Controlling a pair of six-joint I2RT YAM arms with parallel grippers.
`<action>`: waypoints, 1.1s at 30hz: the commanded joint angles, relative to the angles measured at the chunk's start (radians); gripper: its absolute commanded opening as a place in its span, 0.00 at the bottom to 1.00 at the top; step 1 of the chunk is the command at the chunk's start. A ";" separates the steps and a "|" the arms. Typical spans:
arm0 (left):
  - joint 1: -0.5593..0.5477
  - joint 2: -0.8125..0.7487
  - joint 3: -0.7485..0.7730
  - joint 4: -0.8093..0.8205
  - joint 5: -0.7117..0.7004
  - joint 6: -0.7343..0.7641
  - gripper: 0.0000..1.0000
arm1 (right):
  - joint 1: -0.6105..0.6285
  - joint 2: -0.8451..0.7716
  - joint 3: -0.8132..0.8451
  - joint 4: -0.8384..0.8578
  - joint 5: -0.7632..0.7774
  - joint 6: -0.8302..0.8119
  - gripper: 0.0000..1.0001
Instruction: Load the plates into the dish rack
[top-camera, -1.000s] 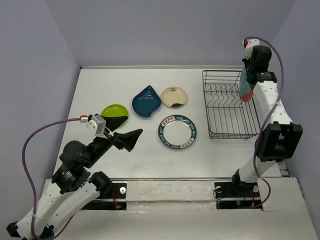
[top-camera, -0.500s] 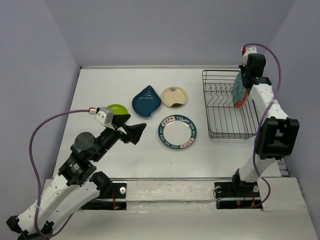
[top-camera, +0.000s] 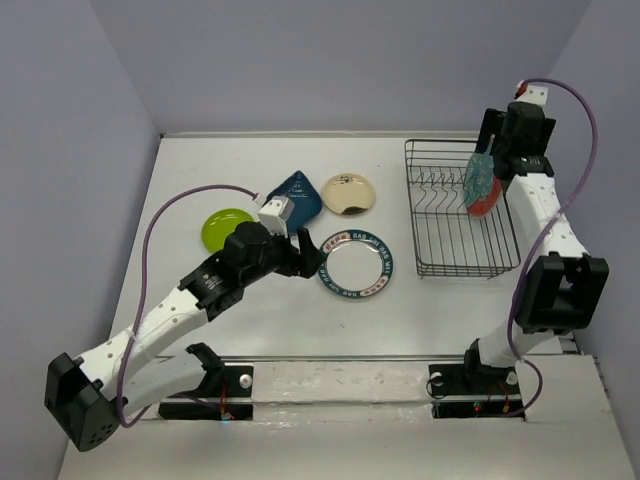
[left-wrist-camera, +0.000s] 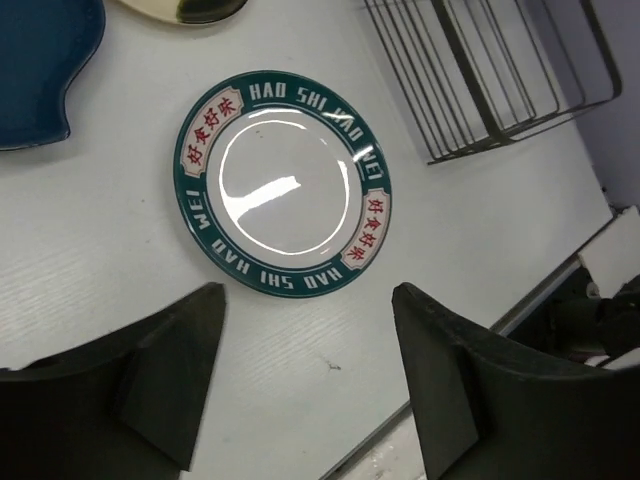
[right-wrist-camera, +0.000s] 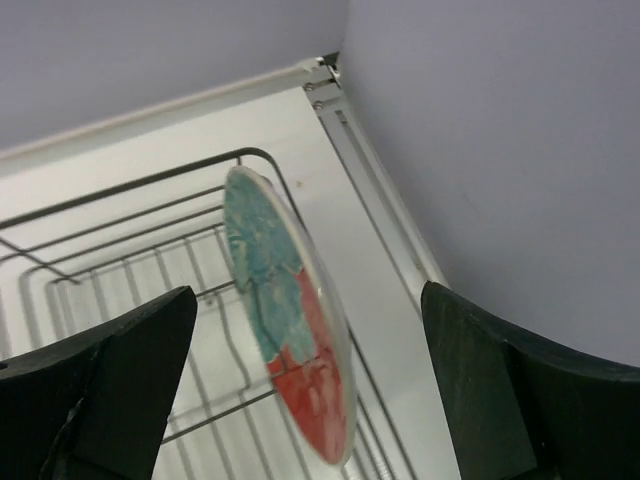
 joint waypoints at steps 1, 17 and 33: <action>0.006 0.073 -0.026 0.077 -0.054 -0.159 0.76 | -0.002 -0.183 -0.051 -0.013 -0.072 0.224 0.99; 0.035 0.632 -0.011 0.420 -0.219 -0.302 0.53 | 0.138 -0.722 -0.588 0.200 -0.733 0.541 0.82; 0.083 0.635 -0.106 0.559 -0.039 -0.280 0.06 | 0.285 -0.625 -0.646 0.195 -0.963 0.495 0.88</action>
